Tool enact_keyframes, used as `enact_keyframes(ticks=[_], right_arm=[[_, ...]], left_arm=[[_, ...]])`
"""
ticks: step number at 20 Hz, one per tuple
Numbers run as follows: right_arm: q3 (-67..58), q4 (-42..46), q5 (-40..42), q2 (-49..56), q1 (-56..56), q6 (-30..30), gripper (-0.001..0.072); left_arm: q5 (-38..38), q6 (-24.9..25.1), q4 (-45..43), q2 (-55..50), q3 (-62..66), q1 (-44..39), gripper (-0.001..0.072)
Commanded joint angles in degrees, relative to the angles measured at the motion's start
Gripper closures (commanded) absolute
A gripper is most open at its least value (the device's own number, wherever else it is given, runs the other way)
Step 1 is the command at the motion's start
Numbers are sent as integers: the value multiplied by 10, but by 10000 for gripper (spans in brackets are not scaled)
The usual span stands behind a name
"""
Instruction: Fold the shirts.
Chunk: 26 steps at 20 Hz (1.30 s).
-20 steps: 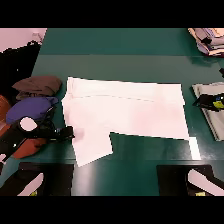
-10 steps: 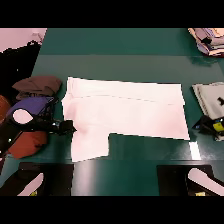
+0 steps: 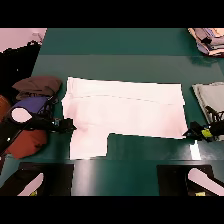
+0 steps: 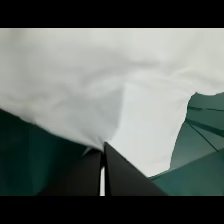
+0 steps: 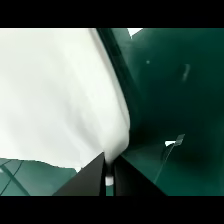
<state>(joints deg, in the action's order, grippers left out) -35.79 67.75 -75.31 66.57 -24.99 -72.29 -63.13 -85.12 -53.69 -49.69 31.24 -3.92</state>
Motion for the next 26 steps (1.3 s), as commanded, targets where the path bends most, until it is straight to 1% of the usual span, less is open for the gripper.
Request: enact_keyframes(ticks=[1,4,6,9,11,13,16,19,21,23,26], right_arm=[[-1,-1,-13,-1,25,19,697],[-25,15,-49,-41,30,19,697],[-44,38,-73,-88,30,19,697],[-70,89,-115,-153,30,18,698],[-103,88,-130,-166,30,12,698],[-150,84,-128,-145,42,3,698],[-226,85,-98,-67,99,3,698],[-301,85,-66,28,145,-13,698],[-362,84,-58,98,162,-23,698],[-422,83,-59,162,176,-24,697],[-498,82,-59,235,183,-38,697]], left_arm=[[-47,1,-6,1,1,0,685],[-86,-7,-8,47,1,0,686],[-119,-43,-19,110,1,0,686],[-202,-109,-10,205,2,0,685],[-201,-124,-9,224,23,0,685],[-169,-117,-18,213,54,0,686],[-73,-78,-48,135,104,0,685],[21,-44,-53,9,162,0,684],[58,-33,-55,-86,213,0,683],[77,-33,-59,-164,264,2,683],[111,-33,-59,-246,324,2,683]])
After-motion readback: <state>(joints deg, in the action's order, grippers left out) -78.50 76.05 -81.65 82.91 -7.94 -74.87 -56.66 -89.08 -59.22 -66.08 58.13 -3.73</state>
